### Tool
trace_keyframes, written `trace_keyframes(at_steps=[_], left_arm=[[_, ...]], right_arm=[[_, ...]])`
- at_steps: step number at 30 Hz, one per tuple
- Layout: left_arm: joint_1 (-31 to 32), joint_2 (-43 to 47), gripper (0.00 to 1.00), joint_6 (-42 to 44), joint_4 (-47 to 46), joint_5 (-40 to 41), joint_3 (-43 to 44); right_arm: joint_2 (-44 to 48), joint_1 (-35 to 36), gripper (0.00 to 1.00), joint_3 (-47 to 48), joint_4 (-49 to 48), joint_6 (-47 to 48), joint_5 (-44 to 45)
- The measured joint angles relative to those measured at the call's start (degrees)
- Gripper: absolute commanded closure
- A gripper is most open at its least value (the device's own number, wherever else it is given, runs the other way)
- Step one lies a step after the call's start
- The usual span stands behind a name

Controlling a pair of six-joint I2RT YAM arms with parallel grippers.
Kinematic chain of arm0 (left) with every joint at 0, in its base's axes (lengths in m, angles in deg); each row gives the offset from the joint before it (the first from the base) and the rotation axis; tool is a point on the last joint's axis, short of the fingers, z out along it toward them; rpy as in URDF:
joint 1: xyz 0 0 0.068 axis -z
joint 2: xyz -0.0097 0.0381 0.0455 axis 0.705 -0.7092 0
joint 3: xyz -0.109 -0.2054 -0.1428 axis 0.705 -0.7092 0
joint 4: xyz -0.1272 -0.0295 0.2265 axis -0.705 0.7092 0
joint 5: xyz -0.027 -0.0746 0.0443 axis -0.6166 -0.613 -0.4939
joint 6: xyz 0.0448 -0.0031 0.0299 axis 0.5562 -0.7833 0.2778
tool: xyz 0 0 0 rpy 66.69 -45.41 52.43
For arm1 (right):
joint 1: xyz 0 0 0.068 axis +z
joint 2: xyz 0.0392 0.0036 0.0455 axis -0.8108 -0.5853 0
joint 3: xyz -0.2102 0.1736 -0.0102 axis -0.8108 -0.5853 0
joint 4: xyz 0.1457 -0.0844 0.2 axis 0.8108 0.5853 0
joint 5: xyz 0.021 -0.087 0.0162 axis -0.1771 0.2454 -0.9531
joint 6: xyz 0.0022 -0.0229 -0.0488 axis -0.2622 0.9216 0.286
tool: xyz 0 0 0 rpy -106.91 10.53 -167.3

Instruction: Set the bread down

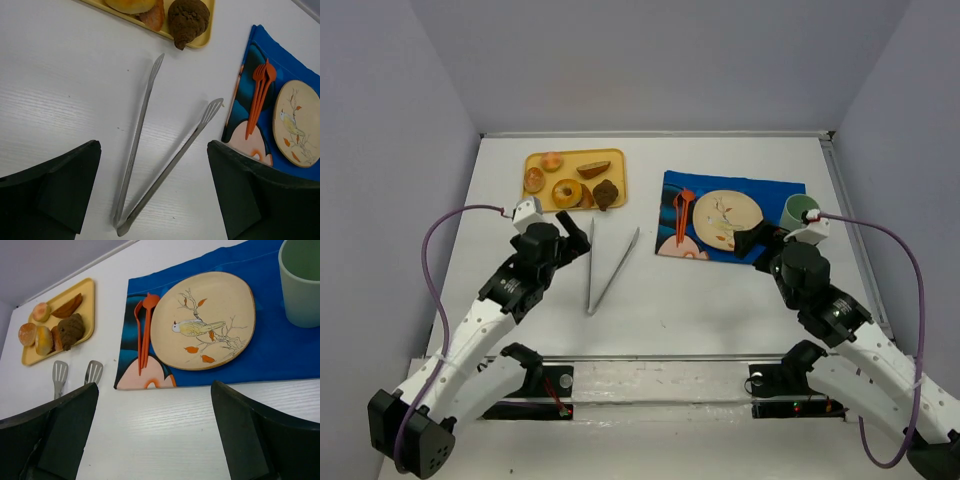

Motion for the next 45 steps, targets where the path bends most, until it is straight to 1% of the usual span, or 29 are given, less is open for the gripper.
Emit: trace_keyframes(at_steps=[7,14,17,25,31,36,40,45], left_arm=[[0.00,-0.72,0.01,0.13,0.28,-0.11,1.03],[0.55,-5.16,0.01,1.09,-0.92,-3.91,1.09],[2.45,-7.02,0.01,1.05,-2.12,-5.38,-0.22],[9.99,-10.84,0.01,0.28,-3.72,-8.26,-7.34],[13.03,-14.27,0.01,-0.42,-4.35,-7.50,-8.33],[13.53,-18.08,0.01,0.28,-6.23,-6.62,-8.55],[13.55,-24.44,0.01,1.92,-7.72,-4.00,-7.98],[13.53,-31.41,0.01,3.67,-9.57,-1.70,-3.37]], right_arm=[[1.40,0.00,0.00,0.00,0.76,0.00,0.37],[1.44,0.00,0.00,-0.11,0.81,0.81,-0.26],[1.55,0.00,0.00,-0.20,0.79,1.14,-0.68],[1.53,0.00,0.00,-0.63,0.81,1.92,-1.79],[0.79,0.00,0.00,-0.63,0.79,2.60,-2.40],[-0.28,0.00,0.00,-0.63,0.74,2.93,-2.73],[-1.03,0.00,0.00,-0.63,0.76,3.30,-3.04],[-1.07,0.00,0.00,-0.63,0.74,3.48,-3.34]])
